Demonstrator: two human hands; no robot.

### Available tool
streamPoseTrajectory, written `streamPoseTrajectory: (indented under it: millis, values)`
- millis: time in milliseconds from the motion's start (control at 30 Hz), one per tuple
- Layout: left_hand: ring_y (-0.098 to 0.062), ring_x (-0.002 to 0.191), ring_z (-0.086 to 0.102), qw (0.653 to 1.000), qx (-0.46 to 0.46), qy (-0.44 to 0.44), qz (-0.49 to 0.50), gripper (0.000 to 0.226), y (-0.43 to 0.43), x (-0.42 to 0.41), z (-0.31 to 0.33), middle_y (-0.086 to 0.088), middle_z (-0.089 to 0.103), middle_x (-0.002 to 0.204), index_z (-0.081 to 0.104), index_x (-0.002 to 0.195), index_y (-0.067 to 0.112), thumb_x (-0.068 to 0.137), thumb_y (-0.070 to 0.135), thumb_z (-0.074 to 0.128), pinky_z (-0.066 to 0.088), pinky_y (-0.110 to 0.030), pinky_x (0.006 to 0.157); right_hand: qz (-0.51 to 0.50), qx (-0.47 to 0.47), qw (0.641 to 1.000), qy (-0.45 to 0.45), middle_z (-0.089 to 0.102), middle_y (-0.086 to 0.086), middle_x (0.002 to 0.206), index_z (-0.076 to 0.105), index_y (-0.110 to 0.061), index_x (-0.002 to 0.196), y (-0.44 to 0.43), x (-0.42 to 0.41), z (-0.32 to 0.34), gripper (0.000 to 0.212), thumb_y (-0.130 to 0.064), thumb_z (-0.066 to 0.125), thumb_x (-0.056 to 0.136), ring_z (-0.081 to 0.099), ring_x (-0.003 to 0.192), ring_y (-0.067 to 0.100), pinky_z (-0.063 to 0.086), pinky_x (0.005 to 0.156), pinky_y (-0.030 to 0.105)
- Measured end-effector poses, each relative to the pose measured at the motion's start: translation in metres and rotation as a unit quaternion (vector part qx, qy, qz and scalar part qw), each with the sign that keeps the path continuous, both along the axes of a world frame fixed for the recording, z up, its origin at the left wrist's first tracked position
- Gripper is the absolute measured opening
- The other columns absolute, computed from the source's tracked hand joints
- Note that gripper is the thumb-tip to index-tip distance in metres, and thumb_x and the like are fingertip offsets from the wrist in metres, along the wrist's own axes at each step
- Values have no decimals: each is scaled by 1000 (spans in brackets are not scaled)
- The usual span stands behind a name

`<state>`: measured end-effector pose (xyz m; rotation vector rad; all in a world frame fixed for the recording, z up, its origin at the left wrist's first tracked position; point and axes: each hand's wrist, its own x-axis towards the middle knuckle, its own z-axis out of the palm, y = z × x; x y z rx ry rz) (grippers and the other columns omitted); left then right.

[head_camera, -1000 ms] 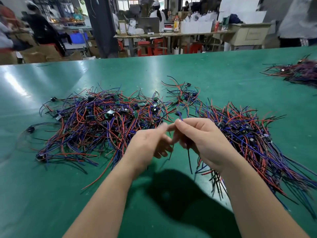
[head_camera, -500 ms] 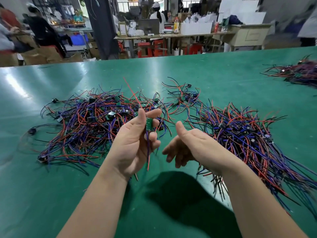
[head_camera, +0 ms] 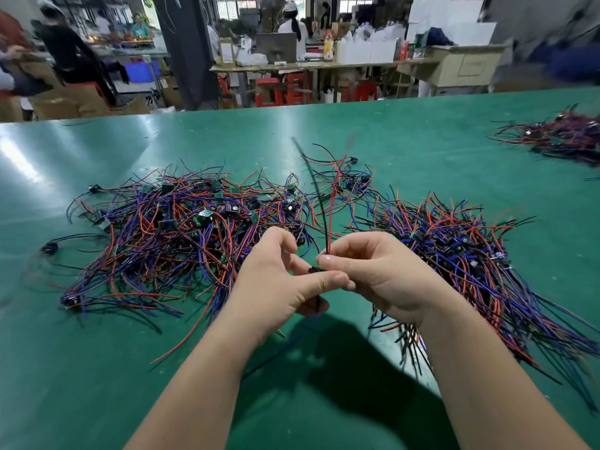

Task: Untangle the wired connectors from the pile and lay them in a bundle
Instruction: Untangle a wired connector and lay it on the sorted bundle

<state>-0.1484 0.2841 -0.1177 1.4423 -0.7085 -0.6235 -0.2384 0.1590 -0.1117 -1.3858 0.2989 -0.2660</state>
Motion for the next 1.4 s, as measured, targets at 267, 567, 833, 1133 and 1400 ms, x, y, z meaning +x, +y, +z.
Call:
streamPoseTrajectory:
  millis: [267,567,833,1133,1400]
  values:
    - [-13,63,69,924,-62,367,-86,22,-9,-9,6,-4,67,70,74,73,9,64,28,70,58,-30,53,-97,50,993,-38,65,3,64,66,-5,79,-8,2,-1,21,-17,70,62,53,53,9,38,48,16]
    - [-17,62,71,971,-26,232,-46,21,-8,-3,-1,-10,69,67,71,78,5,60,16,73,56,-21,53,-146,42,988,-13,62,0,55,67,-10,64,-12,2,0,6,-11,73,66,51,45,6,36,40,12]
    - [-21,66,71,975,70,143,-157,16,-6,-18,-5,-7,69,69,65,79,5,69,2,77,56,-23,59,-332,141,927,-98,63,-3,54,64,-9,71,-40,-9,9,15,4,67,78,52,45,5,36,42,13]
    - [-18,81,69,954,112,126,-249,24,-5,-28,-9,-3,68,78,64,111,7,88,1,63,58,-31,79,-372,187,900,-132,60,2,57,60,-11,81,-53,-12,8,19,-21,53,96,50,39,6,33,35,12]
    - [-15,73,72,941,-127,284,-134,26,-5,-8,4,1,70,78,63,90,16,65,17,67,57,-27,71,-139,-77,986,47,63,8,78,64,-13,98,-35,-6,-7,25,5,66,81,59,57,10,42,46,17]
